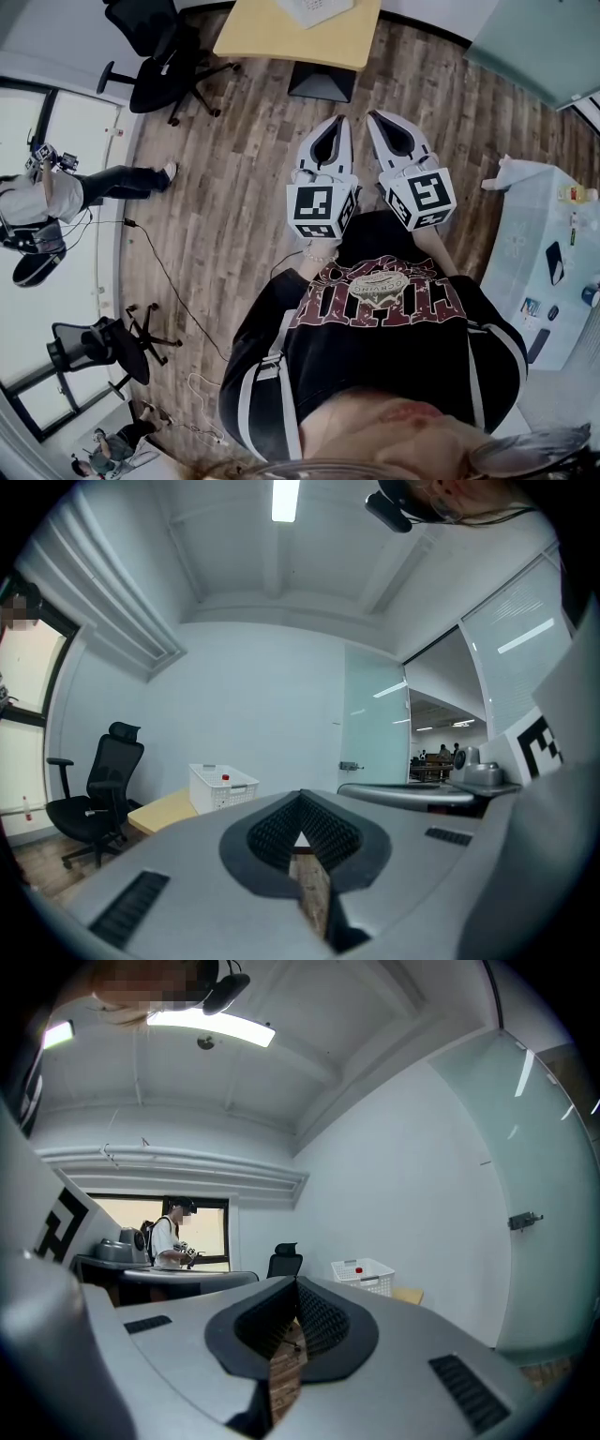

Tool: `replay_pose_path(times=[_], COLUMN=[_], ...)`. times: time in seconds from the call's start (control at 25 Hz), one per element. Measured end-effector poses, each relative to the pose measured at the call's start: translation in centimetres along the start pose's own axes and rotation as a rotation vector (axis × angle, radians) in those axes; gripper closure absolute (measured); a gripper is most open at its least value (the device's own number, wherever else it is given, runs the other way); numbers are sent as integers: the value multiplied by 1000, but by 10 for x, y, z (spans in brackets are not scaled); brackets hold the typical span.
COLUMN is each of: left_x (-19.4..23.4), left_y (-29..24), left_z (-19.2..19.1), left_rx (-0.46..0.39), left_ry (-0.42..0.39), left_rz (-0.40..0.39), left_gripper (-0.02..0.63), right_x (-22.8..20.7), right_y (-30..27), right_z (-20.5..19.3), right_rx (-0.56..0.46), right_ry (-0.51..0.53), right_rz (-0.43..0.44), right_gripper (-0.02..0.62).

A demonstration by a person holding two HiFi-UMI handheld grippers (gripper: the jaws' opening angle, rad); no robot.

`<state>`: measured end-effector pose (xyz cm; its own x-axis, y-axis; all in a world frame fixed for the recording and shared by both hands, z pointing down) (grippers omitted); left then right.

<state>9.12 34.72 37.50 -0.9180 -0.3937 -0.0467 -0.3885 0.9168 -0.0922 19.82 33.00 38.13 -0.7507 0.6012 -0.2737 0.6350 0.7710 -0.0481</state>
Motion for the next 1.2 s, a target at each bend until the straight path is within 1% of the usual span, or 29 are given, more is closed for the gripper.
replay_pose_path(times=[0.4,0.68,1.2], left_x=[41,64,115], left_y=[-42,-75,-104], left_z=[-5,-2,-10], left_rx=[19,14,17], left_ry=[2,2,10], left_rz=[-11,-41,-93], left_gripper=[558,560,560], right_x=[-16,-31,-29], right_y=[-58,-92,-147], right_z=[2,9,5], right_rx=[15,24,27], right_ry=[-2,14,22], right_rz=[0,-33,-88], right_gripper=[578,578,578])
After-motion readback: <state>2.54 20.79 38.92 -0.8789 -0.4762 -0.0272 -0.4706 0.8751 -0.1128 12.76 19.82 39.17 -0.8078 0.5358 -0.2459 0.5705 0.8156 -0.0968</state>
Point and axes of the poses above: the fingertips, and each gripper's own axes: y backward along the fingers, x to its left, z out of its top, the point moved 6 cm from there along y, backward along the fingers, and after that the axes turned 11 degrees about -y, right-handed, at the moved point
